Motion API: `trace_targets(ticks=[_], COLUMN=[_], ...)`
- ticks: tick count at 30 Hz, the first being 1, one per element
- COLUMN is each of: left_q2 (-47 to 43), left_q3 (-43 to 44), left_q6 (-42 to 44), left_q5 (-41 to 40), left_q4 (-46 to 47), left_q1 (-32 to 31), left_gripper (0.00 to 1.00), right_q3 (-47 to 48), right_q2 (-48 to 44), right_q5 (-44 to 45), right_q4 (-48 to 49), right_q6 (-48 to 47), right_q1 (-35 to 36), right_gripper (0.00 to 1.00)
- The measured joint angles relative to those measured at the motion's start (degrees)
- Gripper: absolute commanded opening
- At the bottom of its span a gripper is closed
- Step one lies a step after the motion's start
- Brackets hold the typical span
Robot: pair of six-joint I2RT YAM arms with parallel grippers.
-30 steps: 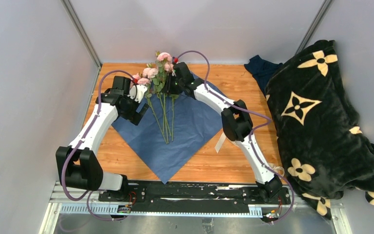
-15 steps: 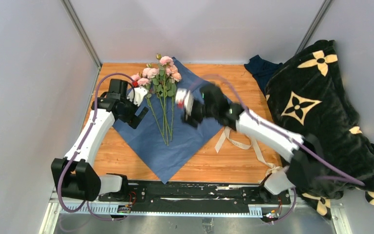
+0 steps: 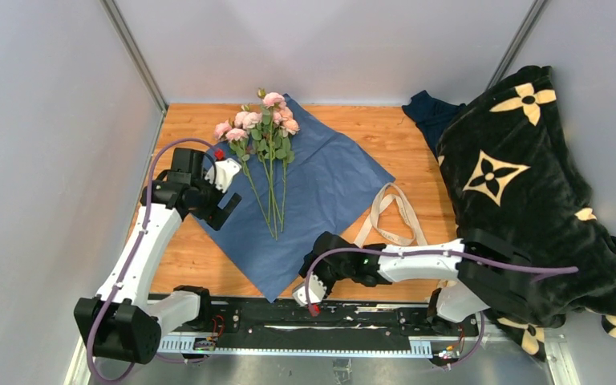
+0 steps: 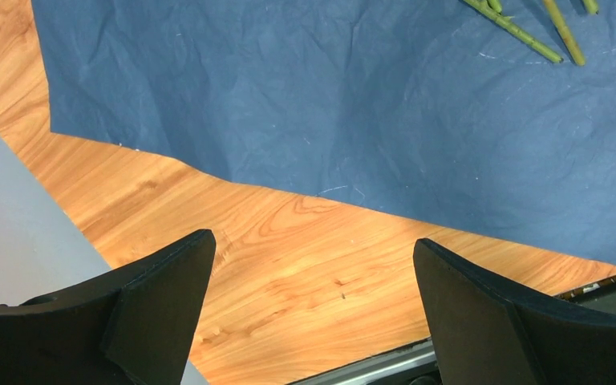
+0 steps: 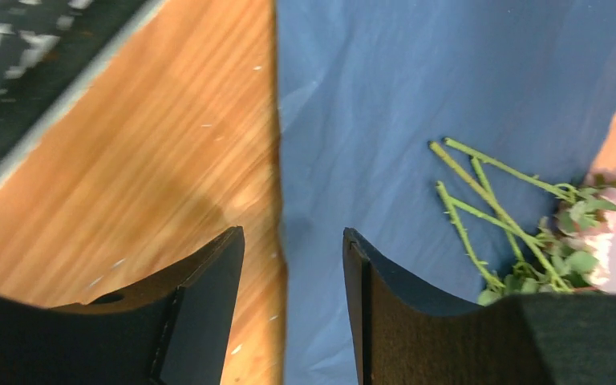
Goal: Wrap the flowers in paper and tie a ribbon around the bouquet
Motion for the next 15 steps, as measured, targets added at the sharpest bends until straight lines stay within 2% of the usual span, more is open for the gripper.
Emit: trace_targets(ticks=[8,11,15], left_q2=[-0.42,0.22,1.46], left_q3=[-0.22,-0.22,-0.22], left_q6=[0.42,0.68,1.03], left_q5=[0.00,0.00,0.57], left_q4=[-0.11,-0.11,-0.13], left_q1=[0.00,0.00,0.00], left_gripper=[1.00,1.00,1.00], right_q3=[0.24,0.74,1.38], right_q2=[9.20,10.75,10.99], right_q5=[8.55,10.03,10.10], right_q4=[13.99,15.65,14.82], right_q6=[-7.21,-8.04,-5.16], right_q1=[1.03,1.11,1.33], right_gripper=[0.48,0.28,0.12])
